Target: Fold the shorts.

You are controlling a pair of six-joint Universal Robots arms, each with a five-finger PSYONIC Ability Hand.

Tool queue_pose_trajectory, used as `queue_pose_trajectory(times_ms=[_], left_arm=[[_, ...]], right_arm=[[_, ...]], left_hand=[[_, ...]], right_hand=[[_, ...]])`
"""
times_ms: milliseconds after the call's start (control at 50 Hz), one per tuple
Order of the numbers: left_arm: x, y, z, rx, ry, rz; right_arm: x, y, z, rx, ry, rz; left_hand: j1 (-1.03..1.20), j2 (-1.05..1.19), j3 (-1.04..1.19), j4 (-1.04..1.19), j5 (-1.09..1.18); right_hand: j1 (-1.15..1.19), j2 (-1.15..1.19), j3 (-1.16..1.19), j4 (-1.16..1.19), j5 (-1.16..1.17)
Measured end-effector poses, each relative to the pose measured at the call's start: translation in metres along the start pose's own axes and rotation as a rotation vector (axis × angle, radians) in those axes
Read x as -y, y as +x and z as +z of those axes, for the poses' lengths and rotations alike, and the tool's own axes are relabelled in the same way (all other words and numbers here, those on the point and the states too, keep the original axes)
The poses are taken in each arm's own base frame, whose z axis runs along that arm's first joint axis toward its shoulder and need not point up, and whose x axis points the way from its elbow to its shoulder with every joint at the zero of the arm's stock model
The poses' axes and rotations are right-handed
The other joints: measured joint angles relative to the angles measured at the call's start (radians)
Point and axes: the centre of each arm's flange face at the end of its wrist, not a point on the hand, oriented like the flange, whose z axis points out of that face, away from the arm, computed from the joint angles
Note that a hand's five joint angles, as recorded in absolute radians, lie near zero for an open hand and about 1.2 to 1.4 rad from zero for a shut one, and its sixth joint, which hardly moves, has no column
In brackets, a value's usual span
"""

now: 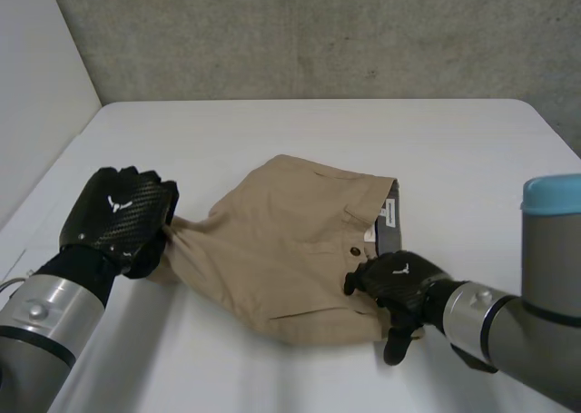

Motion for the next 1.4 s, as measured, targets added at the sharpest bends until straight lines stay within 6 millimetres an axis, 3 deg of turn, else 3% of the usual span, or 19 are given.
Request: queue_pose_trajectory(times_ms=[80, 100, 120, 140, 240, 380, 520, 620, 640, 660, 680, 760, 860, 960, 1000, 1080, 1140, 1260, 1400], left_arm=[[0.009, 0.001, 0.001, -0.009, 0.021, -0.028], [0.012, 0.001, 0.002, -0.012, 0.029, -0.037], [0.013, 0.0, 0.002, -0.012, 0.032, -0.04], [0.016, 0.0, 0.003, -0.013, 0.039, -0.045], [0.023, -0.003, 0.011, -0.01, 0.065, -0.047], [0.051, -0.019, 0.055, 0.009, 0.156, -0.01], [0.131, -0.064, 0.12, 0.121, 0.424, 0.09], [0.206, -0.097, 0.121, 0.243, 0.729, 0.104], [0.206, -0.097, 0.121, 0.243, 0.729, 0.104], [0.233, -0.107, 0.112, 0.278, 0.866, 0.076], [0.236, -0.109, 0.11, 0.28, 0.892, 0.062], [0.223, -0.105, 0.107, 0.256, 0.893, 0.007], [0.16, -0.085, 0.111, 0.196, 0.718, -0.051], [0.074, -0.05, 0.105, 0.112, 0.455, -0.098], [0.061, -0.044, 0.103, 0.098, 0.413, -0.105], [-0.013, -0.008, 0.087, 0.004, 0.159, -0.136], [-0.034, 0.004, 0.076, -0.035, 0.061, -0.132], [-0.033, 0.013, 0.047, -0.101, -0.085, -0.062], [0.043, -0.01, 0.007, -0.079, -0.007, 0.011]], right_arm=[[-0.007, -0.003, 0.006, 0.008, -0.009, 0.008], [-0.008, -0.002, 0.008, 0.005, -0.006, 0.007], [-0.008, -0.002, 0.009, 0.003, -0.003, 0.006], [-0.005, 0.001, 0.011, -0.009, 0.01, 0.0], [0.02, 0.016, 0.015, -0.082, 0.101, -0.049], [0.107, 0.056, 0.007, -0.298, 0.367, -0.185], [0.242, 0.095, -0.051, -0.648, 0.931, -0.304], [0.279, 0.101, -0.082, -0.774, 1.171, -0.314], [0.279, 0.101, -0.082, -0.774, 1.171, -0.314], [0.28, 0.1, -0.083, -0.786, 1.192, -0.307], [0.277, 0.1, -0.081, -0.782, 1.181, -0.303], [0.256, 0.097, -0.063, -0.738, 1.071, -0.285], [0.208, 0.089, -0.027, -0.648, 0.85, -0.256], [0.152, 0.078, 0.01, -0.54, 0.65, -0.238], [0.14, 0.075, 0.019, -0.515, 0.613, -0.237], [0.081, 0.06, 0.058, -0.392, 0.426, -0.255], [0.06, 0.054, 0.068, -0.354, 0.345, -0.278], [0.041, 0.043, 0.059, -0.303, 0.206, -0.341], [0.088, 0.037, -0.01, -0.326, 0.231, -0.38]], left_hand=[[0.0, -0.003, 0.0, 0.0, 0.0], [0.0, -0.003, 0.0, 0.0, 0.0], [0.0, -0.003, 0.0, 0.0, 0.0], [0.0, -0.003, 0.0, 0.0, 0.0], [0.0, -0.003, 0.0, 0.0, 0.0], [0.0, -0.002, 0.0, 0.001, 0.0], [0.0, -0.002, 0.0, 0.001, 0.0], [0.0, -0.002, 0.0, 0.002, 0.0], [0.0, -0.002, 0.0, 0.002, 0.0], [0.0, -0.002, 0.0, 0.002, 0.0], [0.0, -0.002, 0.0, 0.002, 0.0], [0.0, -0.002, 0.0, 0.001, 0.0], [0.0, -0.003, -0.002, 0.0, 0.0], [0.0, -0.018, -0.026, -0.011, -0.003], [0.0, -0.028, -0.035, -0.021, -0.003], [0.0, -0.033, -0.04, -0.025, -0.003], [0.0, -0.033, -0.04, -0.025, -0.003], [0.0, -0.032, -0.04, -0.024, -0.003], [0.0, -0.022, -0.032, -0.01, 0.0]], right_hand=[[0.093, 0.089, 0.092, 0.109, 0.112], [0.342, 0.437, 0.421, 0.443, 0.427], [0.342, 0.437, 0.421, 0.443, 0.427], [0.52, 0.693, 0.697, 0.711, 0.688], [0.645, 0.78, 0.798, 0.832, 0.807], [0.651, 0.78, 0.798, 0.834, 0.811], [0.651, 0.78, 0.798, 0.834, 0.811], [0.651, 0.78, 0.798, 0.834, 0.811], [0.651, 0.78, 0.798, 0.834, 0.811], [0.651, 0.78, 0.798, 0.834, 0.817], [0.651, 0.78, 0.798, 0.834, 0.817], [0.651, 0.78, 0.798, 0.834, 0.817], [0.651, 0.78, 0.798, 0.834, 0.817], [0.651, 0.78, 0.798, 0.834, 0.817], [0.651, 0.78, 0.798, 0.835, 0.817], [0.651, 0.78, 0.798, 0.834, 0.817], [0.651, 0.78, 0.798, 0.834, 0.817], [0.651, 0.78, 0.798, 0.835, 0.817], [0.651, 0.78, 0.804, 0.834, 0.817]])
